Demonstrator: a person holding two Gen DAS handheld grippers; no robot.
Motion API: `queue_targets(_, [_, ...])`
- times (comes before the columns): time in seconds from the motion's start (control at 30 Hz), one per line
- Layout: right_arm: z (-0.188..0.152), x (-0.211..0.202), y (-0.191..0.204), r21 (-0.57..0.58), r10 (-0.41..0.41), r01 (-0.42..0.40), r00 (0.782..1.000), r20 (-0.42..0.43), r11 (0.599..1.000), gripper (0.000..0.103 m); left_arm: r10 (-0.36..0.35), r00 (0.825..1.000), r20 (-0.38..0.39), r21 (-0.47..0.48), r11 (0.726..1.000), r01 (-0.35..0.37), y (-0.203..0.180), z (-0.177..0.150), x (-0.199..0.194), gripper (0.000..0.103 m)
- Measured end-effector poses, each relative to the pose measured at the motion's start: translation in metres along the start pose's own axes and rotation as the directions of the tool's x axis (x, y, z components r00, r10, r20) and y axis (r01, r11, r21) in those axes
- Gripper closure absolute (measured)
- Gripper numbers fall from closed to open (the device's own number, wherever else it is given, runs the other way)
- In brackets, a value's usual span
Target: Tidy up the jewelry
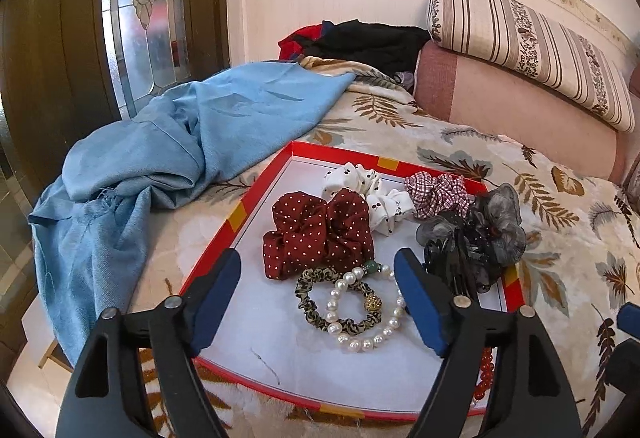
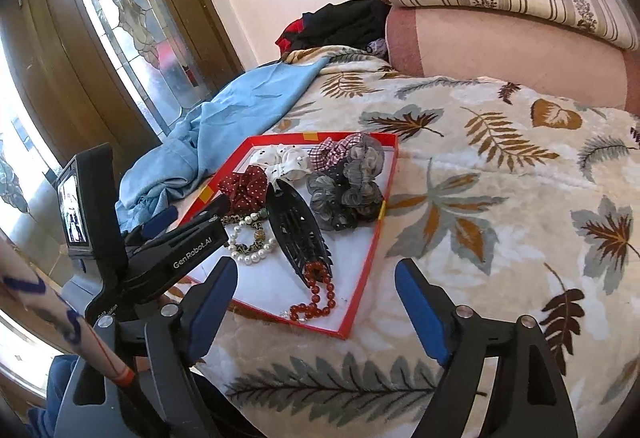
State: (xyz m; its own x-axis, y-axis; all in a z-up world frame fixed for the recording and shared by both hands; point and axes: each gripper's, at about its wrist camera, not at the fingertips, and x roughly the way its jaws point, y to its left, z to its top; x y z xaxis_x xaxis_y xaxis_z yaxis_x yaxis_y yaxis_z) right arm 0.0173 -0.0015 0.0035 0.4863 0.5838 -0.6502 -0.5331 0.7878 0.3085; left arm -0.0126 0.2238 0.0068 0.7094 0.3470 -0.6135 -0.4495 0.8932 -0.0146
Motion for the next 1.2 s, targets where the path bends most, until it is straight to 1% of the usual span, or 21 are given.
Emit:
queue_targets(0.03, [-0.001, -0.002, 0.0, -0.005, -0.006, 0.006, 1.0, 0.003, 1.0, 0.016, 0.0, 1.0, -0.001, -0.001, 1.0, 0.0, -0.001, -0.001, -0.001, 0.021])
queue_targets(0.07, [-0.002, -0.005, 0.001, -0.013, -0.016, 0.016, 1.0, 0.007, 1.0, 0.015, 0.002, 1.0, -0.004, -0.003, 1.0, -0.002, -0.001, -0.002, -0.002, 0.015])
queue_targets(0.1, [-0.002, -0.008, 0.002, -0.021, -0.027, 0.028, 1.0, 0.011, 0.999, 0.014, 0.003, 1.0, -0.005, -0.008, 1.0, -0.003, -0.001, -0.003, -0.004, 0.013])
queue_targets(0.17, [-0.004, -0.013, 0.004, -0.038, -0.053, 0.054, 0.998, 0.022, 0.998, 0.012, -0.002, 1.0, 0.008, -0.021, 1.0, 0.002, 0.001, -0.005, -0.012, 0.013])
queue_targets(0.23, [-0.007, -0.019, 0.008, -0.067, -0.087, 0.09, 0.996, 0.035, 0.994, 0.01, 0.002, 1.0, 0.027, -0.031, 1.0, -0.001, 0.004, -0.008, -0.023, 0.009])
queue_targets(0.27, [-0.01, -0.022, 0.011, -0.087, -0.111, 0.115, 0.993, 0.044, 0.99, 0.01, 0.003, 0.999, 0.033, -0.036, 0.999, -0.002, 0.005, -0.009, -0.028, 0.005])
queue_targets(0.33, [-0.015, -0.03, 0.015, -0.124, -0.15, 0.157, 0.987, 0.062, 0.98, 0.01, 0.015, 0.999, 0.049, -0.045, 0.999, -0.013, 0.01, -0.012, -0.041, 0.003])
queue_targets(0.4, [-0.02, -0.039, 0.019, -0.16, -0.185, 0.198, 0.978, 0.092, 0.967, 0.008, 0.043, 0.997, 0.059, -0.042, 0.998, -0.04, 0.014, -0.015, -0.051, 0.0])
queue_targets(0.53, [-0.032, -0.051, 0.023, -0.203, -0.239, 0.264, 0.961, 0.142, 0.943, 0.006, 0.087, 0.994, 0.067, -0.019, 0.996, -0.086, 0.012, -0.021, -0.069, 0.0])
queue_targets(0.6, [-0.039, -0.053, 0.023, -0.222, -0.267, 0.298, 0.951, 0.157, 0.928, 0.006, 0.105, 0.993, 0.061, 0.013, 0.994, -0.106, 0.005, -0.025, -0.073, 0.0])
queue_targets(0.67, [-0.046, -0.055, 0.023, -0.247, -0.291, 0.326, 0.942, 0.168, 0.913, 0.005, 0.113, 0.993, 0.043, 0.058, 0.992, -0.115, -0.003, -0.029, -0.074, 0.0])
queue_targets(0.73, [-0.051, -0.055, 0.021, -0.266, -0.31, 0.349, 0.934, 0.179, 0.899, 0.004, 0.115, 0.993, 0.032, 0.074, 0.99, -0.117, -0.011, -0.033, -0.074, 0.0])
queue_targets(0.8, [-0.057, -0.055, 0.014, -0.272, -0.32, 0.362, 0.929, 0.185, 0.892, 0.004, 0.123, 0.992, 0.014, 0.076, 0.989, -0.124, -0.017, -0.034, -0.071, 0.0])
queue_targets(0.87, [-0.061, -0.055, 0.008, -0.263, -0.331, 0.371, 0.925, 0.185, 0.891, 0.004, 0.111, 0.994, 0.001, 0.081, 0.991, -0.11, -0.024, -0.033, -0.068, 0.0])
queue_targets(0.93, [-0.063, -0.053, 0.0, -0.252, -0.336, 0.374, 0.924, 0.182, 0.893, 0.004, 0.136, 0.991, -0.014, 0.095, 0.986, -0.134, -0.031, -0.031, -0.064, 0.0])
queue_targets(1.0, [-0.064, -0.051, -0.007, -0.248, -0.344, 0.38, 0.922, 0.176, 0.891, 0.004, 0.153, 0.988, -0.006, 0.092, 0.984, -0.152, -0.035, -0.032, -0.064, 0.0])
queue_targets(1.13, [-0.062, -0.051, -0.02, -0.221, -0.327, 0.357, 0.931, 0.162, 0.907, 0.004, 0.159, 0.987, 0.015, 0.137, 0.978, -0.16, -0.048, -0.034, -0.066, 0.0])
queue_targets(1.2, [-0.061, -0.052, -0.027, -0.2, -0.316, 0.343, 0.936, 0.154, 0.918, 0.004, 0.162, 0.987, 0.019, 0.139, 0.977, -0.163, -0.049, -0.034, -0.065, 0.0])
